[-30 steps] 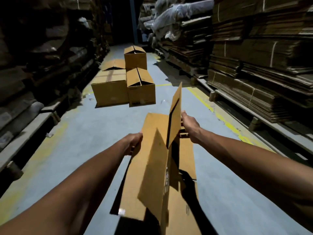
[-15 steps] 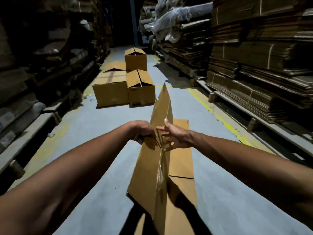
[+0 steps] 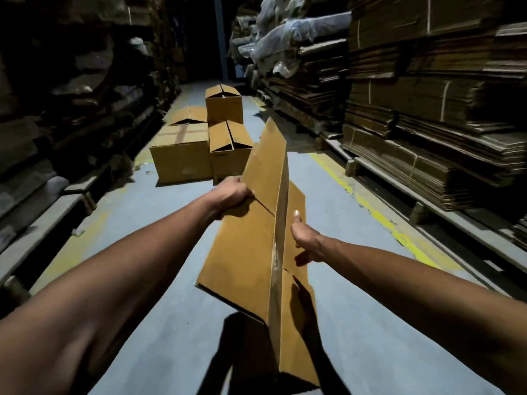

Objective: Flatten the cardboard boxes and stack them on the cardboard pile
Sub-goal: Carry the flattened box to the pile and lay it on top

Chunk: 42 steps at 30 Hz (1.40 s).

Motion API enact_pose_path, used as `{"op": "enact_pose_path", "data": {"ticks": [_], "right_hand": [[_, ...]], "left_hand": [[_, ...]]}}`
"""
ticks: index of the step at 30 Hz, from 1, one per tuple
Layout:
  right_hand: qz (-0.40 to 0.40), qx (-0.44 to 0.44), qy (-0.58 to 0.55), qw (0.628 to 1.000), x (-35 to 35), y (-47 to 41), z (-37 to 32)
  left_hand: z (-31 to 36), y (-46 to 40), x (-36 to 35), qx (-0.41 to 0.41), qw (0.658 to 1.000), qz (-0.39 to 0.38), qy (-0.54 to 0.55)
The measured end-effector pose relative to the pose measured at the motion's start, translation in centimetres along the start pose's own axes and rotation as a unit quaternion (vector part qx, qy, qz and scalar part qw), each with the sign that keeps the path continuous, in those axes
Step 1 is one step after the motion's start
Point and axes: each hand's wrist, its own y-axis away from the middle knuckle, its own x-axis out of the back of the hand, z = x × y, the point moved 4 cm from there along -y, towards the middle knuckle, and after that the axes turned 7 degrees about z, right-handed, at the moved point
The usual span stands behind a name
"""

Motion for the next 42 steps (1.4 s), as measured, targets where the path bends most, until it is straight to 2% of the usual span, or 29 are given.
{"op": "enact_pose_path", "data": {"ticks": [5,9,14,15,18,19,22,27,30,34,38,42], "right_hand": [[-0.010,-0.076,-0.031,0.997,2.9,-0.2,3.3],[0.055,-0.132,-0.050,0.989,4.9,-2.5,5.5],[0.090,-0.157,-0.086,0.980,6.5,-3.4,7.0],[0.078,-0.144,-0.103,0.981,6.8,-3.8,7.1],[-0.029,-0.069,-0.147,0.986,7.0,-4.0,6.5],[-0.019,-0.049,-0.147,0.988,7.4,-4.4,6.6],[0.146,-0.027,-0.142,0.979,10.4,-5.3,6.7],[0.342,0.007,0.006,0.940,15.2,-3.4,6.5],[0.371,-0.009,0.083,0.925,14.5,-5.8,8.8],[0.395,0.013,0.127,0.910,14.6,-5.0,7.5],[0.387,0.029,0.174,0.905,12.8,-4.6,6.9],[0.368,0.017,0.204,0.907,11.4,-4.7,8.5]], "left_hand": [[2.6,-2.1,2.8,-0.050,0.995,0.026,0.087],[4.5,-3.2,4.1,-0.098,0.982,0.030,0.158],[4.6,-3.9,4.9,-0.089,0.964,0.039,0.247],[4.1,-4.2,5.0,-0.080,0.962,0.047,0.258],[2.9,-4.9,5.6,-0.063,0.958,0.061,0.273],[2.7,-4.8,6.0,-0.062,0.958,0.065,0.271],[2.8,-4.2,7.2,-0.050,0.962,0.072,0.257],[1.5,-4.7,7.3,-0.046,0.981,0.094,0.164],[-3.3,-7.7,5.1,0.016,0.991,0.104,0.087],[-6.1,-8.2,3.2,0.045,0.993,0.109,0.002],[-9.9,-7.2,2.2,0.109,0.988,0.104,-0.025],[-13.5,-6.3,1.6,0.167,0.983,0.072,0.006]]}}
